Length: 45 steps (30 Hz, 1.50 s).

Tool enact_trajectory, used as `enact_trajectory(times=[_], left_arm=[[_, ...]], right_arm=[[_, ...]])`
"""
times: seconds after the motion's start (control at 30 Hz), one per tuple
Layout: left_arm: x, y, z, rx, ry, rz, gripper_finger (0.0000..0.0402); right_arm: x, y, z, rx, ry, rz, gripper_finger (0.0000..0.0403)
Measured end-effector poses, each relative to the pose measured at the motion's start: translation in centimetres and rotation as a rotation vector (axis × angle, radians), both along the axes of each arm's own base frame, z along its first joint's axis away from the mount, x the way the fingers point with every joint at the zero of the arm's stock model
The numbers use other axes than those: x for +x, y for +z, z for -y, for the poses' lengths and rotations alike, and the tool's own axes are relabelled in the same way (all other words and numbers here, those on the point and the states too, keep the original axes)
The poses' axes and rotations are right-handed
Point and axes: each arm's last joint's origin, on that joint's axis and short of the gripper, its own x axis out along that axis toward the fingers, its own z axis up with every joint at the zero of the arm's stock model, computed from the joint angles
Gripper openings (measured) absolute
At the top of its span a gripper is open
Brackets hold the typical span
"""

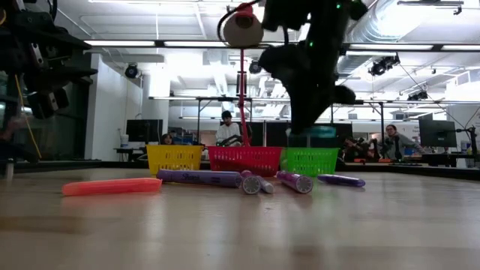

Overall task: Pick & Place Markers
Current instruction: Put the blue pen into the green bin

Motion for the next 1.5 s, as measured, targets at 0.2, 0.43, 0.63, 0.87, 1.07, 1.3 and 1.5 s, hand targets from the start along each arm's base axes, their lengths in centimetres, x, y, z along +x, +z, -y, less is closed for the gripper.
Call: enact_trajectory(times=[0.2,0.43,0.63,0.87,1.07,1.3,1.5], left_arm=[[0.0,0.0,-0.1,0.002,0.021,0.001,0.0147],[0.0,0.0,-0.2,0.003,0.057,0.003,0.0147],[0.0,0.0,-0.2,0.002,0.084,0.004,0.0147],[0.0,0.0,-0.3,0.006,0.089,0.005,0.0147],[0.0,0.1,-0.3,0.001,0.120,0.009,0.0147],[-0.1,1.2,-0.7,0.011,0.234,0.038,0.0147],[-0.2,1.8,-0.9,0.027,0.276,0.052,0.0147]], right_arm=[[-1.4,2.8,1.6,-0.048,-0.042,0.058,0.0026],[-3.1,5.1,4.2,-0.096,-0.083,0.098,0.0025],[-3.7,5.2,7.1,-0.126,-0.126,0.079,0.0027],[-4.4,4.5,11.2,-0.176,-0.186,0.042,0.0030],[-4.7,3.1,14.5,-0.157,-0.196,0.016,0.0028],[-4.2,1.1,16.7,-0.104,-0.216,0.037,0.0034],[-3.8,-0.1,17.1,-0.071,-0.202,0.019,0.0031]])
